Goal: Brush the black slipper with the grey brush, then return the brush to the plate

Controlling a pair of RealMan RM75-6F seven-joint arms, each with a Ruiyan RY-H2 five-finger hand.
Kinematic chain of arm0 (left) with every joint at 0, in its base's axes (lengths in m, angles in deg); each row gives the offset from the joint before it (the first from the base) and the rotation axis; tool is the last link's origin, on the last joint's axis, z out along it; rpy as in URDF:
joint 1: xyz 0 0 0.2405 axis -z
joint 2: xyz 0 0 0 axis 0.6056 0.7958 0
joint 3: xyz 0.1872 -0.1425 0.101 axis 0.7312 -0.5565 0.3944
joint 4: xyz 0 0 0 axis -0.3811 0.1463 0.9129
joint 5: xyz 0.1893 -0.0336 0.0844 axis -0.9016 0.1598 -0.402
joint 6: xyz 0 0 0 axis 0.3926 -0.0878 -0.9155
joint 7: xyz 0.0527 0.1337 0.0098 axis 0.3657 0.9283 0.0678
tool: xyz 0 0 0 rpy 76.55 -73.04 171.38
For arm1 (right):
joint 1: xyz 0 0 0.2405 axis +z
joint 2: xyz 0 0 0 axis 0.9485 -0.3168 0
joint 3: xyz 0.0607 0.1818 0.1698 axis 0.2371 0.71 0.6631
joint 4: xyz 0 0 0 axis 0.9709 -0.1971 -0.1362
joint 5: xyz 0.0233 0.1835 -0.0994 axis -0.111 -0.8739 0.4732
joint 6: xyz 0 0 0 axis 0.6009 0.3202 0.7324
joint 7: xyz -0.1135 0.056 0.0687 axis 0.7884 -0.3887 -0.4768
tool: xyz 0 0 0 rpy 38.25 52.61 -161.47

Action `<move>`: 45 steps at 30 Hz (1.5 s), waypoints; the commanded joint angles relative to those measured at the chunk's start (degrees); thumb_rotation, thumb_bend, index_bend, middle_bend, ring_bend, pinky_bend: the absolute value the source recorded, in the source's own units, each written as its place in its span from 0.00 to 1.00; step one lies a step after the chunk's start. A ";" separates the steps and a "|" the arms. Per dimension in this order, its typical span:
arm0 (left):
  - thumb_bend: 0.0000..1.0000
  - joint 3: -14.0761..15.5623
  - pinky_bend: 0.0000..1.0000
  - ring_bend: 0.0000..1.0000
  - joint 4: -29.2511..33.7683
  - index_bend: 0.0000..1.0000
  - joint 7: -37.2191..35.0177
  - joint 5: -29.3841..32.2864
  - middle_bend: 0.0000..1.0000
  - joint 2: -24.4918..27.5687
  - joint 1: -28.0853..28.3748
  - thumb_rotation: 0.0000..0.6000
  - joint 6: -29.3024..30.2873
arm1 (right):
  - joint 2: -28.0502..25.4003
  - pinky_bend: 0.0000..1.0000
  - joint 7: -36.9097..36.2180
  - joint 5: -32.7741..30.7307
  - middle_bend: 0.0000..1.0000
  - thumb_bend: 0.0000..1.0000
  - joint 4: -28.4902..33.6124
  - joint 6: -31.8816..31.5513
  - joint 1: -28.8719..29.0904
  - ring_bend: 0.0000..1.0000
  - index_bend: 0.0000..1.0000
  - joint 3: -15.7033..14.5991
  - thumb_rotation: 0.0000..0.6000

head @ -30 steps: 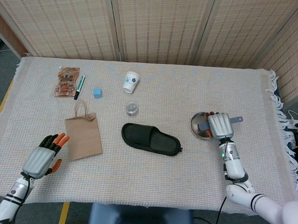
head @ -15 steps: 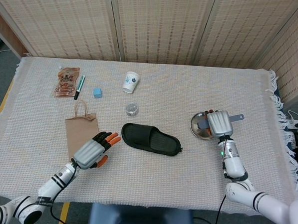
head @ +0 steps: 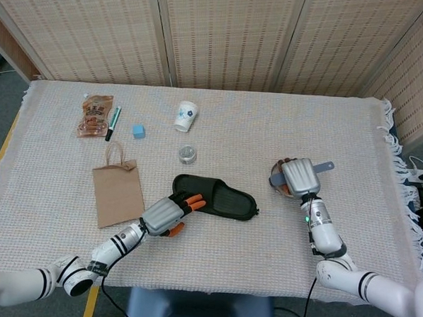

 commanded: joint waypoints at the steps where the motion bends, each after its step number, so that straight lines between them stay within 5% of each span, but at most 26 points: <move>1: 0.59 0.15 0.07 0.00 -2.98 0.00 -2.01 0.12 0.00 -1.69 1.61 1.00 -0.06 | -1.15 0.61 0.68 -0.49 0.54 0.28 2.19 0.27 0.36 0.52 0.79 -0.42 1.00; 15: 0.59 1.94 0.07 0.00 -6.15 0.00 -4.80 1.00 0.00 -2.25 2.89 1.00 1.11 | 1.27 0.61 6.53 -0.75 0.54 0.28 3.79 1.28 3.48 0.53 0.79 -3.33 1.00; 29: 0.59 2.75 0.07 0.00 -3.58 0.00 -6.08 1.57 0.00 -1.84 3.62 1.00 2.53 | 7.42 0.61 15.48 -5.82 0.54 0.28 1.63 1.25 8.23 0.54 0.79 -3.12 1.00; 45: 0.59 3.48 0.07 0.00 -3.57 0.00 -6.89 2.23 0.00 -1.50 4.47 1.00 2.50 | 14.15 0.61 12.71 -5.74 0.54 0.29 -4.29 0.81 10.77 0.55 0.79 -2.14 1.00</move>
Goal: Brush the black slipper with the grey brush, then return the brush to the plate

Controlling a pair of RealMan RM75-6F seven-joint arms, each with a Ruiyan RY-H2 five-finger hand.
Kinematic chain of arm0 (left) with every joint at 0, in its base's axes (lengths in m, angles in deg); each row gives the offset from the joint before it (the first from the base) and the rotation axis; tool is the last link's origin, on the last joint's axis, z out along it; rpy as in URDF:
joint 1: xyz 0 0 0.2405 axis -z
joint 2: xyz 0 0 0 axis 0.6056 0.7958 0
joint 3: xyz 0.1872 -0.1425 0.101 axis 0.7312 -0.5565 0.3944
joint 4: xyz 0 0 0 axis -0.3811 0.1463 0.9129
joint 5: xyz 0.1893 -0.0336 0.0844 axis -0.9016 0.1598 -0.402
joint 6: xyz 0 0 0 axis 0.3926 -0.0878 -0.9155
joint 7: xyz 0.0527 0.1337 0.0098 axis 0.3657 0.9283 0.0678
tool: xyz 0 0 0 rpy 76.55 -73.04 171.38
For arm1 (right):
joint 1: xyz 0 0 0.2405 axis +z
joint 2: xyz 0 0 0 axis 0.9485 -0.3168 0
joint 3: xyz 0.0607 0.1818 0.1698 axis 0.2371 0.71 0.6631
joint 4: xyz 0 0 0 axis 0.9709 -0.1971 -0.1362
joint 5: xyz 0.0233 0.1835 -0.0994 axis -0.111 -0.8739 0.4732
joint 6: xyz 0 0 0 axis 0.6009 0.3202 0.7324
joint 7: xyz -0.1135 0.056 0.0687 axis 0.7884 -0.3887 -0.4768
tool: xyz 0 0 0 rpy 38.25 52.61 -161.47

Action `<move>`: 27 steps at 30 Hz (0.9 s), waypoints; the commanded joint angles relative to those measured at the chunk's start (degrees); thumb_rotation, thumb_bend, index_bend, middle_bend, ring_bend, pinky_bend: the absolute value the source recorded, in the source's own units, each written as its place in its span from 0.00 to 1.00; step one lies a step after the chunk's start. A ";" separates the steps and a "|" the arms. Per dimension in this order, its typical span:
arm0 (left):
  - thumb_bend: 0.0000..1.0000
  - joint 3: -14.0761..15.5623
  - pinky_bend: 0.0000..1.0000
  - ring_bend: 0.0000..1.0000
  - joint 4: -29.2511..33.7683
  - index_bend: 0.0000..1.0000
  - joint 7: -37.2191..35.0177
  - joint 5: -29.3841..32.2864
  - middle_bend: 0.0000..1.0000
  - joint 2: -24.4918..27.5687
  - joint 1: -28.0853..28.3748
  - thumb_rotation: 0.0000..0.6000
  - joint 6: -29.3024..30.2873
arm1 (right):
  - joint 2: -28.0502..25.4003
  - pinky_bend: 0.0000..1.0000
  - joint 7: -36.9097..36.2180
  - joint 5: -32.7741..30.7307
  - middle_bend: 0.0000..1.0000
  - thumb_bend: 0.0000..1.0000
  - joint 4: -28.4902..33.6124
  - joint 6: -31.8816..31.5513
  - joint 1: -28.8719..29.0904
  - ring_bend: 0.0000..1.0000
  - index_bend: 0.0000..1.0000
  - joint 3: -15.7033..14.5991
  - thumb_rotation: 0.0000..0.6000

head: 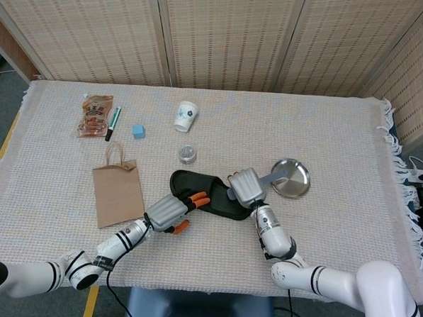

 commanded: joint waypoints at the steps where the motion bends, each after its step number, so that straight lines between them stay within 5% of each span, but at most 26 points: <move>1: 0.59 0.15 0.07 0.00 -0.14 0.00 -0.22 -0.14 0.00 0.04 0.10 1.00 0.18 | -0.11 0.61 0.00 0.20 0.54 0.29 -0.05 -0.13 0.03 0.55 0.79 -0.17 1.00; 14: 0.59 0.51 0.07 0.00 -0.65 0.00 -0.48 0.18 0.00 0.14 0.59 1.00 0.25 | -5.04 0.61 4.35 -0.03 0.55 0.29 1.80 -0.19 -1.43 0.56 0.80 -4.01 1.00; 27: 0.59 0.79 0.07 0.00 -1.61 0.00 -2.05 0.09 0.00 -0.19 1.07 1.00 0.37 | -1.89 0.61 5.86 -1.25 0.55 0.29 2.45 -0.15 1.30 0.56 0.80 -1.99 1.00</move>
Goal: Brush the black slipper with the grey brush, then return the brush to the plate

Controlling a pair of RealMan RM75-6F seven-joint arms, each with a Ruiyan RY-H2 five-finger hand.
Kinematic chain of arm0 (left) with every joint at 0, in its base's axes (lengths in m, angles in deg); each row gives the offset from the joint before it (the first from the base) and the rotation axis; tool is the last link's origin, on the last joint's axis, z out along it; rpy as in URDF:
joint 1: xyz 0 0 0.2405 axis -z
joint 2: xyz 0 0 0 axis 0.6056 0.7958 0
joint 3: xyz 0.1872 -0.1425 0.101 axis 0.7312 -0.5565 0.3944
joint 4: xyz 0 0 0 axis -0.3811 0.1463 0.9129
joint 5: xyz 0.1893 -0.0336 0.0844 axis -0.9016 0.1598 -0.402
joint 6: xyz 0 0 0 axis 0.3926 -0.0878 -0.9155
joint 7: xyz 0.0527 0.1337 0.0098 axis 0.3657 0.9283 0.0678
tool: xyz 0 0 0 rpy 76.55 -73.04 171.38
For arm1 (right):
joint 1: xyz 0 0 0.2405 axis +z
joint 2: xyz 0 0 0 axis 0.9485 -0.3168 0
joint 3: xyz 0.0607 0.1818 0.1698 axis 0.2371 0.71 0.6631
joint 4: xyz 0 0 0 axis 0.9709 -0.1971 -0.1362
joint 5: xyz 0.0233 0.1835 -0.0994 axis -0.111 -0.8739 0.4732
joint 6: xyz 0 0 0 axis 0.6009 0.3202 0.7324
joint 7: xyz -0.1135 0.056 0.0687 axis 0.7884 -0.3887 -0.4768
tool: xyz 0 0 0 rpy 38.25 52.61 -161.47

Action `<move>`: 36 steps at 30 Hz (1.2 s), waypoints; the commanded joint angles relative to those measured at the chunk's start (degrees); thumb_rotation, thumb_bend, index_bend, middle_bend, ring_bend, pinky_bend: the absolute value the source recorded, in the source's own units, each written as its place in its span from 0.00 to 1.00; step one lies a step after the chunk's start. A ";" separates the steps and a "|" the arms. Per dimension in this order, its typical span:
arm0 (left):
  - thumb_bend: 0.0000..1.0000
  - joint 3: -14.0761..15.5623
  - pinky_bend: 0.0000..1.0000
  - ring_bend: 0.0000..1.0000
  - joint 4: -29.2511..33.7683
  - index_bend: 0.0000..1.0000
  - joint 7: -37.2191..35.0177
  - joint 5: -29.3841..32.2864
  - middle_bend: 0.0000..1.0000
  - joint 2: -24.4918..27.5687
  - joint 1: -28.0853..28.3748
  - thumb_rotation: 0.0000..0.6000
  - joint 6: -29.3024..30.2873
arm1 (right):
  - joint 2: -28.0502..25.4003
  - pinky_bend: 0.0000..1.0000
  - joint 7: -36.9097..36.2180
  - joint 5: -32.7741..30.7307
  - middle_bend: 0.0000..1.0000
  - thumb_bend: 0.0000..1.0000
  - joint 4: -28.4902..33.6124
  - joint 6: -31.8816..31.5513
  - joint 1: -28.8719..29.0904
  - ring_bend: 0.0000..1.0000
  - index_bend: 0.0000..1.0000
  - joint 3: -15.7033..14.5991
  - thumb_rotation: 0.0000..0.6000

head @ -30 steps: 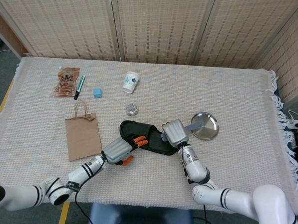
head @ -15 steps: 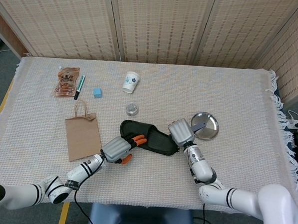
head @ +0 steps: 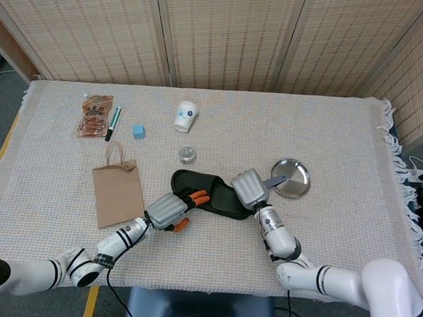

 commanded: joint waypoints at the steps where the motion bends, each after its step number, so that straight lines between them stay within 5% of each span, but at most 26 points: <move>1: 0.59 0.14 0.07 0.00 -0.02 0.00 -0.28 -0.15 0.00 0.06 0.01 1.00 0.17 | 0.77 0.61 0.23 -0.23 0.55 0.29 -0.31 -0.16 0.60 0.56 0.80 0.46 1.00; 18: 0.59 0.40 0.07 0.00 0.07 0.00 -0.38 -0.15 0.00 0.13 0.25 1.00 0.53 | -1.54 0.61 4.49 -2.23 0.55 0.29 -0.06 -1.32 -0.14 0.56 0.80 -2.11 1.00; 36: 0.59 0.39 0.07 0.00 -0.99 0.00 -2.34 -0.77 0.00 -0.11 1.11 1.00 0.66 | 1.23 0.61 1.76 -1.07 0.55 0.29 0.91 -1.74 1.89 0.56 0.80 0.25 1.00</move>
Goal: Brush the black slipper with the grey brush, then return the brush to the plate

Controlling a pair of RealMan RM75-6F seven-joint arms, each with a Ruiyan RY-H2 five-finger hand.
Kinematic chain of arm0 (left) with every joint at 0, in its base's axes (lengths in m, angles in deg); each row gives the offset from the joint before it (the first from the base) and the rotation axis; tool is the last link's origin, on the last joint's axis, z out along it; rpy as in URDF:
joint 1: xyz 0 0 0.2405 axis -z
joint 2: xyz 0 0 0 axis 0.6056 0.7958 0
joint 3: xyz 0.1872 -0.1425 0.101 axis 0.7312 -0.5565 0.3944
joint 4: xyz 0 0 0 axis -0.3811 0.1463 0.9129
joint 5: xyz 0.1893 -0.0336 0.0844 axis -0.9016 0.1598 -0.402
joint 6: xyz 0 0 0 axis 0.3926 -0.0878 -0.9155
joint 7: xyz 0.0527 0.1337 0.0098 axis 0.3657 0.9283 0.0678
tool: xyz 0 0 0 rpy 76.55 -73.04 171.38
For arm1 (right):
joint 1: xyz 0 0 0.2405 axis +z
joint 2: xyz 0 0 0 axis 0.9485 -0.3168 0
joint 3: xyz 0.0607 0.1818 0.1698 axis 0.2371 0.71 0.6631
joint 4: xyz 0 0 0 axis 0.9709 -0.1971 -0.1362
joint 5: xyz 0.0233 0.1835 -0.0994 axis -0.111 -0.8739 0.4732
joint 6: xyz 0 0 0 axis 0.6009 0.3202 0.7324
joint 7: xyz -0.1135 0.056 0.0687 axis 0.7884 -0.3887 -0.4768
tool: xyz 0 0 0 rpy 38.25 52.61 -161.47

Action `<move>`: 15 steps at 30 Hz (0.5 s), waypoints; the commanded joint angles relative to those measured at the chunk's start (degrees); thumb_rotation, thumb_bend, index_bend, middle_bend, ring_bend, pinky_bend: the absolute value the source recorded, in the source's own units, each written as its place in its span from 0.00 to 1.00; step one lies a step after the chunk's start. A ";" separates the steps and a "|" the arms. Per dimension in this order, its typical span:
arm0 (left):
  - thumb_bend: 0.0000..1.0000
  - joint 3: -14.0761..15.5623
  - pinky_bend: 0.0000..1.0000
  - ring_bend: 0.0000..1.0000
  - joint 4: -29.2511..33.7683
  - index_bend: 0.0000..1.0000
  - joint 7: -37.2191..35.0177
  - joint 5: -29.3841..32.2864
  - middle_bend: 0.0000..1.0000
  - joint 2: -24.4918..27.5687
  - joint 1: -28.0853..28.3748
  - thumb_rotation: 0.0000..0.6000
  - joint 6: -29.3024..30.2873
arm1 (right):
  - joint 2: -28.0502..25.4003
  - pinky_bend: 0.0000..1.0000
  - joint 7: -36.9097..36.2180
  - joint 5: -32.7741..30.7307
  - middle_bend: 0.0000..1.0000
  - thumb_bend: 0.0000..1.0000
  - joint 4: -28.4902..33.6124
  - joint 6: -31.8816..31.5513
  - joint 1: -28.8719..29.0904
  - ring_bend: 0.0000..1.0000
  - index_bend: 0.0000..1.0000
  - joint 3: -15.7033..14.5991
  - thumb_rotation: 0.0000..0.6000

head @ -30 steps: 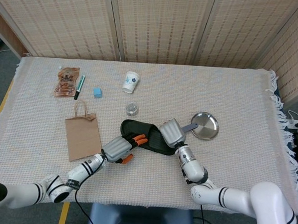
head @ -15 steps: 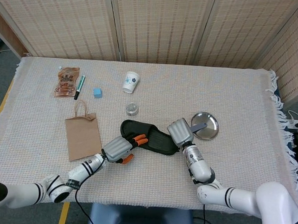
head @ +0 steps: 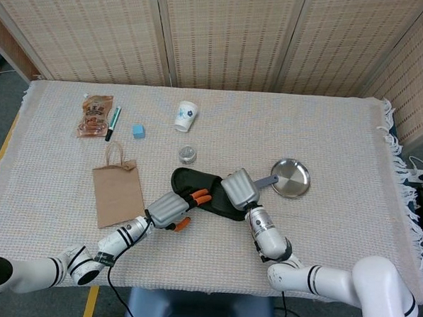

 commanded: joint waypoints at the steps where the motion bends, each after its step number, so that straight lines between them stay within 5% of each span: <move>1: 0.59 0.01 0.07 0.00 -0.13 0.00 -0.13 -0.03 0.00 -0.13 0.05 1.00 0.07 | -0.26 0.61 0.34 -0.08 0.55 0.29 -0.05 -0.04 -0.04 0.56 0.80 -0.25 1.00; 15: 0.59 0.02 0.07 0.00 -0.68 0.00 0.33 0.24 0.00 -0.35 0.26 1.00 0.05 | -1.45 0.61 2.37 -1.19 0.55 0.30 -3.00 1.28 -1.27 0.56 0.80 -3.46 1.00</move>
